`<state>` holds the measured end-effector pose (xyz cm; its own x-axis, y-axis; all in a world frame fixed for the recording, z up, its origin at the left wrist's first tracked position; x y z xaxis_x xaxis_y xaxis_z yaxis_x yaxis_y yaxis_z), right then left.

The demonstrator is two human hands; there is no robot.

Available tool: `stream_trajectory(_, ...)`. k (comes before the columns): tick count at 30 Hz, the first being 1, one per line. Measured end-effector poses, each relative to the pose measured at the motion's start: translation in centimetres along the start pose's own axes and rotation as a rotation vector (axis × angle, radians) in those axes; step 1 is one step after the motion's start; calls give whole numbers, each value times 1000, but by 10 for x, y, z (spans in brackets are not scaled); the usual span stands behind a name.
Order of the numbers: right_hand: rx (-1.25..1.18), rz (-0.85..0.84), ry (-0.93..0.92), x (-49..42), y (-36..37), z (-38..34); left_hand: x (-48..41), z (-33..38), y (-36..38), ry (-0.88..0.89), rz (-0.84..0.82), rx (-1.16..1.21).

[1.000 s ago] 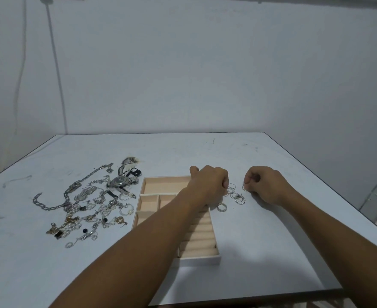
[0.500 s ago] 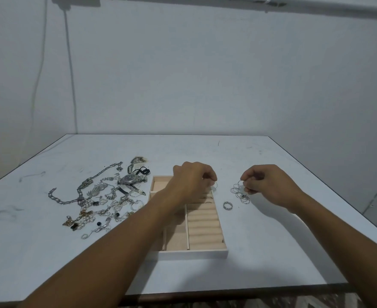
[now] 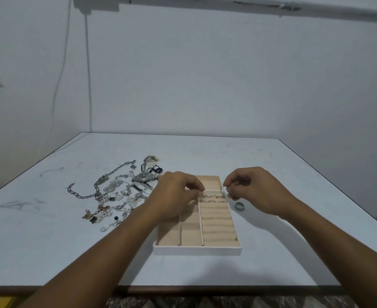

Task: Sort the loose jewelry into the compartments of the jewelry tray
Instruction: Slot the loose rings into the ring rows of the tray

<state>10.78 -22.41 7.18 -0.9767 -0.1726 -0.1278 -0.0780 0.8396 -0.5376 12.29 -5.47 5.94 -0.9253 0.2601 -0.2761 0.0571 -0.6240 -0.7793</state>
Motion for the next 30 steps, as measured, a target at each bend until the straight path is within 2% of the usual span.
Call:
stream_trajectory(24, 27, -33, 10, 6, 13, 2, 6, 5, 21, 3, -87, -16)
stream_trajectory(30, 44, -33, 13, 5, 11, 2, 5, 16, 19, 141, -37, -284)
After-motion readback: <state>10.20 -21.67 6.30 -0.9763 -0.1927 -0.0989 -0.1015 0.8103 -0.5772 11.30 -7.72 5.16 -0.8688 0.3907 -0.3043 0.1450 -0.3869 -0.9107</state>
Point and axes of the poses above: each hand's wrist, its own x-axis away from the middle knuckle, its own y-axis out of the palm, z = x × y, the point moved 10 cm from there along -x, towards the middle knuckle, and after that the axes turned 7 degrees about -x, right-handed, at the moved point
